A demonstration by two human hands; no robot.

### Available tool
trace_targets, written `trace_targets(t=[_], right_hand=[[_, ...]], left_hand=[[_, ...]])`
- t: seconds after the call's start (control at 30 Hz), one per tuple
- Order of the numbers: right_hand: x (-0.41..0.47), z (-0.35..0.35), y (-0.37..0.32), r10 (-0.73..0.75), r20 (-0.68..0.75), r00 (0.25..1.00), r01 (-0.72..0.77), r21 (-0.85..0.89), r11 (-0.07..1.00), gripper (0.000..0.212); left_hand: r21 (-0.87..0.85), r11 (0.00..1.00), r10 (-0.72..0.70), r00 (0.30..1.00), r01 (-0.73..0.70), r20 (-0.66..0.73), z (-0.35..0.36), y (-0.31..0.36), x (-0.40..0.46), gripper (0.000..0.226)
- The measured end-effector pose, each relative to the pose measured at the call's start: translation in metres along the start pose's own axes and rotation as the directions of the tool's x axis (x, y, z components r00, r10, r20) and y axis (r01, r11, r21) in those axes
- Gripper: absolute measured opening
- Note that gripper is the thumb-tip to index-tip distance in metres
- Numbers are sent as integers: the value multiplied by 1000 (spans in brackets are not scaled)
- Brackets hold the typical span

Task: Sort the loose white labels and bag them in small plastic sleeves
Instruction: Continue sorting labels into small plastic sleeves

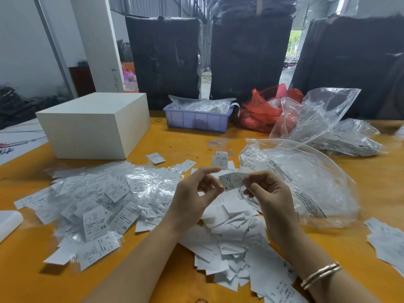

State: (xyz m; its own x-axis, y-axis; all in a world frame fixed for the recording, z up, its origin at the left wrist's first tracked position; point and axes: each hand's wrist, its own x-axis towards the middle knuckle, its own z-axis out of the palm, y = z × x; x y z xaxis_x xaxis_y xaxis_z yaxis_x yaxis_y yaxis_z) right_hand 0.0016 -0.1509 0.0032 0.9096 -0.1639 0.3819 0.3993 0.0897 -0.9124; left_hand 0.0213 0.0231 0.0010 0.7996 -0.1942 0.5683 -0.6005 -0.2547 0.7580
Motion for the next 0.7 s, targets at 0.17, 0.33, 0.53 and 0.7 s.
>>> trace_targets(t=[0.17,0.33,0.53,0.7], right_hand=[[2,-7,0,-10,80,997,15,-64,998,20],[4,-9,-1,-14,111,994,23,-84,996,21],[1,-5,-2,-31,145,989,54,-152,987,25],[1,-6,-2,13,120,993,-4,-78,997,15]], left_hand=[[-78,995,-63,998,60,-28,-1,1,1,41],[-153,984,-97,994,88,-57,-4,2,2,36],[-218,969,-127,992,119,-26,-3,3,2,34],[-301,944,-155,987,139,-30,-3,2,3,33]])
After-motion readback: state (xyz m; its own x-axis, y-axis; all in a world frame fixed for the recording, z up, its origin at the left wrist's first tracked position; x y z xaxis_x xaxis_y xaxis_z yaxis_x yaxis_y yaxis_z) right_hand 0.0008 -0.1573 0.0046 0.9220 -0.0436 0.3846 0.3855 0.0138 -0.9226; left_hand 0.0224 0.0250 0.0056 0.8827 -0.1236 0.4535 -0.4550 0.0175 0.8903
